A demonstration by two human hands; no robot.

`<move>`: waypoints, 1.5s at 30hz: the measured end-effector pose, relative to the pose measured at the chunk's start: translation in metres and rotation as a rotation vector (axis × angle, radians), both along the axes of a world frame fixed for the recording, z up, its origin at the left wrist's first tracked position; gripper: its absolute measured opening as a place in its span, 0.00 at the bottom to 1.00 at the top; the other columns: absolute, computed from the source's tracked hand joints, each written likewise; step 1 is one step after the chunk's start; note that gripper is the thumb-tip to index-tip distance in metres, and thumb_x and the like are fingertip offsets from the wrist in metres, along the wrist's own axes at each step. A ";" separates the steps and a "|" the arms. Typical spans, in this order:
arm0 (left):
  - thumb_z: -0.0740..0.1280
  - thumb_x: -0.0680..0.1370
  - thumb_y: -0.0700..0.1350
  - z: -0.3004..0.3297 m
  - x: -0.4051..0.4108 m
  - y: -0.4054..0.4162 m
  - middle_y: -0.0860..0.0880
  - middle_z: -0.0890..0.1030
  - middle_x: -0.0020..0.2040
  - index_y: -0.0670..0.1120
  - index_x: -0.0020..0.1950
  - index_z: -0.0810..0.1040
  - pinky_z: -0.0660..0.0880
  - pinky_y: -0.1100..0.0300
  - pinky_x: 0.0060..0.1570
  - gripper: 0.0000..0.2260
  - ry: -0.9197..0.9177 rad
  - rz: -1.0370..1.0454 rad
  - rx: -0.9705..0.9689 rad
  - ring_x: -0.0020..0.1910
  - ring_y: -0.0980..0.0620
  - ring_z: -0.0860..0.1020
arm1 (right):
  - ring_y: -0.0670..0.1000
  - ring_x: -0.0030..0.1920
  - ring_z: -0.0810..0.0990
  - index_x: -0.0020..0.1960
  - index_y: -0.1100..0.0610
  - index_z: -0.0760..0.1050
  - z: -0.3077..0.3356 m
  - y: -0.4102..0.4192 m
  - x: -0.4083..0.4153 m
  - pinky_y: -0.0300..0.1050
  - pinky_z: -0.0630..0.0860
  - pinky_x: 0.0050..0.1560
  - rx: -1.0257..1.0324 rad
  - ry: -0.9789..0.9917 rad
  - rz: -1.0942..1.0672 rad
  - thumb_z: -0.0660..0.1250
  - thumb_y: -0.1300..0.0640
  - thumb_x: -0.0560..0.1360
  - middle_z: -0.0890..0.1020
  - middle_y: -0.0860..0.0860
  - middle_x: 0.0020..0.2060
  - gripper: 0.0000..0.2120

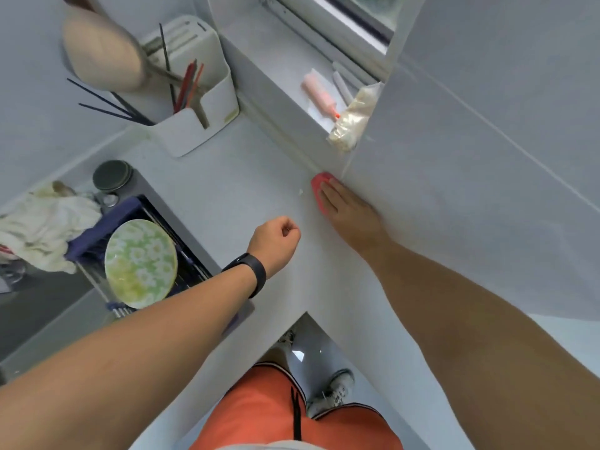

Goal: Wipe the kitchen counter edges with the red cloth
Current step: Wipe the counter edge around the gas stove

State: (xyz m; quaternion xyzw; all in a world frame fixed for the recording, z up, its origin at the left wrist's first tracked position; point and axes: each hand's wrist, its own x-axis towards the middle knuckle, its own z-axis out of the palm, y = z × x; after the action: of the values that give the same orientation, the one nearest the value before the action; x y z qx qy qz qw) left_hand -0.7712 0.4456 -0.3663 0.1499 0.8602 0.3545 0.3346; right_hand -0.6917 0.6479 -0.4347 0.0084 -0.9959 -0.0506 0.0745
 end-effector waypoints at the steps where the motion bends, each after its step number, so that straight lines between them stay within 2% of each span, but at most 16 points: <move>1: 0.65 0.78 0.45 0.001 0.003 0.006 0.48 0.83 0.40 0.48 0.45 0.81 0.78 0.54 0.45 0.06 -0.005 -0.018 0.004 0.43 0.47 0.81 | 0.54 0.73 0.75 0.75 0.59 0.72 0.000 -0.001 0.008 0.45 0.76 0.68 -0.028 -0.014 -0.021 0.59 0.66 0.80 0.77 0.53 0.72 0.23; 6: 0.64 0.79 0.46 0.013 0.034 0.042 0.48 0.83 0.41 0.48 0.46 0.81 0.78 0.54 0.45 0.06 -0.016 -0.161 0.032 0.43 0.46 0.81 | 0.54 0.72 0.76 0.74 0.60 0.73 -0.005 0.003 0.081 0.47 0.79 0.64 -0.090 -0.011 -0.093 0.53 0.67 0.84 0.77 0.53 0.72 0.21; 11: 0.62 0.80 0.45 0.021 0.083 0.073 0.46 0.82 0.42 0.47 0.47 0.80 0.79 0.49 0.45 0.07 -0.010 -0.305 0.012 0.43 0.42 0.80 | 0.56 0.73 0.76 0.74 0.63 0.74 -0.006 0.006 0.175 0.51 0.79 0.65 -0.103 0.071 -0.146 0.63 0.70 0.80 0.76 0.54 0.73 0.22; 16: 0.62 0.79 0.46 0.029 0.149 0.082 0.45 0.82 0.43 0.45 0.47 0.79 0.80 0.48 0.47 0.07 0.031 -0.350 -0.008 0.45 0.42 0.81 | 0.59 0.68 0.80 0.70 0.65 0.77 0.014 0.010 0.270 0.49 0.72 0.69 -0.101 0.118 -0.202 0.57 0.70 0.81 0.79 0.58 0.69 0.20; 19: 0.62 0.79 0.46 0.036 0.197 0.080 0.47 0.82 0.42 0.47 0.46 0.79 0.81 0.48 0.44 0.07 0.028 -0.344 -0.005 0.43 0.43 0.81 | 0.61 0.64 0.82 0.68 0.66 0.78 0.016 0.015 0.327 0.52 0.79 0.63 -0.091 0.075 -0.213 0.61 0.69 0.75 0.81 0.59 0.66 0.22; 21: 0.62 0.79 0.46 0.038 0.221 0.081 0.47 0.82 0.42 0.48 0.47 0.79 0.81 0.49 0.43 0.07 0.030 -0.347 0.006 0.42 0.43 0.81 | 0.62 0.63 0.83 0.68 0.65 0.78 0.024 0.021 0.347 0.55 0.84 0.54 -0.175 -0.016 -0.260 0.71 0.70 0.71 0.82 0.59 0.65 0.26; 23: 0.62 0.80 0.45 0.043 0.254 0.080 0.47 0.83 0.43 0.47 0.48 0.80 0.80 0.51 0.44 0.07 0.047 -0.354 0.036 0.42 0.45 0.81 | 0.61 0.59 0.85 0.68 0.59 0.78 0.035 0.018 0.376 0.55 0.86 0.45 -0.340 -0.076 -0.358 0.75 0.64 0.73 0.85 0.56 0.61 0.24; 25: 0.63 0.80 0.45 0.046 0.274 0.080 0.46 0.83 0.44 0.46 0.48 0.80 0.79 0.53 0.44 0.07 0.048 -0.331 0.073 0.40 0.48 0.79 | 0.54 0.50 0.87 0.65 0.45 0.78 0.053 0.014 0.388 0.44 0.81 0.36 -0.546 -0.029 -0.535 0.65 0.46 0.82 0.86 0.45 0.48 0.13; 26: 0.63 0.80 0.45 0.049 0.283 0.079 0.46 0.83 0.44 0.46 0.48 0.80 0.79 0.53 0.44 0.07 0.051 -0.331 0.080 0.39 0.49 0.78 | 0.50 0.49 0.85 0.65 0.42 0.78 0.057 0.016 0.397 0.40 0.79 0.38 -0.601 -0.004 -0.609 0.61 0.41 0.83 0.85 0.41 0.48 0.14; 29: 0.63 0.80 0.45 0.053 0.305 0.076 0.46 0.83 0.44 0.46 0.48 0.80 0.79 0.53 0.45 0.07 0.058 -0.356 0.077 0.40 0.51 0.78 | 0.51 0.61 0.82 0.75 0.48 0.73 0.078 0.013 0.424 0.40 0.76 0.63 -0.724 0.074 -0.712 0.59 0.52 0.80 0.80 0.47 0.66 0.24; 31: 0.63 0.81 0.45 0.055 0.313 0.080 0.46 0.83 0.45 0.45 0.48 0.80 0.79 0.55 0.44 0.08 0.069 -0.383 0.071 0.40 0.50 0.78 | 0.50 0.49 0.86 0.66 0.40 0.79 0.093 0.007 0.432 0.44 0.82 0.55 -0.988 0.195 -0.874 0.58 0.55 0.82 0.83 0.43 0.60 0.19; 33: 0.63 0.81 0.45 0.057 0.320 0.090 0.46 0.82 0.43 0.44 0.48 0.79 0.77 0.57 0.41 0.07 0.084 -0.412 0.076 0.40 0.50 0.77 | 0.51 0.48 0.86 0.55 0.36 0.81 0.100 0.005 0.438 0.48 0.83 0.53 -1.257 0.358 -1.053 0.59 0.54 0.81 0.86 0.41 0.55 0.16; 36: 0.65 0.80 0.45 0.062 0.334 0.113 0.49 0.79 0.43 0.46 0.51 0.78 0.74 0.61 0.39 0.04 0.046 -0.446 0.114 0.41 0.50 0.76 | 0.60 0.50 0.86 0.53 0.45 0.84 0.108 0.001 0.456 0.62 0.82 0.57 -1.577 0.556 -1.205 0.61 0.50 0.72 0.88 0.52 0.49 0.15; 39: 0.68 0.79 0.45 0.063 0.356 0.140 0.49 0.77 0.55 0.50 0.64 0.75 0.72 0.60 0.48 0.14 0.014 -0.564 0.167 0.50 0.51 0.77 | 0.61 0.43 0.84 0.53 0.60 0.83 0.132 -0.013 0.474 0.63 0.82 0.51 -1.872 0.751 -1.303 0.61 0.61 0.74 0.85 0.60 0.43 0.14; 42: 0.69 0.80 0.47 0.067 0.388 0.166 0.50 0.76 0.62 0.52 0.73 0.72 0.71 0.59 0.57 0.21 -0.134 -0.702 0.206 0.59 0.50 0.77 | 0.63 0.51 0.83 0.62 0.66 0.80 0.147 -0.024 0.500 0.67 0.79 0.60 -1.992 0.829 -1.294 0.60 0.63 0.74 0.84 0.65 0.54 0.20; 45: 0.68 0.81 0.48 0.074 0.424 0.179 0.48 0.83 0.58 0.46 0.63 0.80 0.75 0.54 0.61 0.12 -0.236 -0.814 0.224 0.59 0.47 0.80 | 0.67 0.57 0.81 0.66 0.65 0.79 0.150 -0.023 0.529 0.72 0.74 0.66 -2.189 0.876 -1.225 0.58 0.60 0.75 0.82 0.68 0.61 0.22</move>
State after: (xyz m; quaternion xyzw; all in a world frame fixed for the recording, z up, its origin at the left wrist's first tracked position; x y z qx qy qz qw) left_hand -0.3469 0.6246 -0.2919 0.4706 0.6429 0.2996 0.5248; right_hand -0.1627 0.6247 -0.2847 -0.5194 -0.2593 0.7485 0.3207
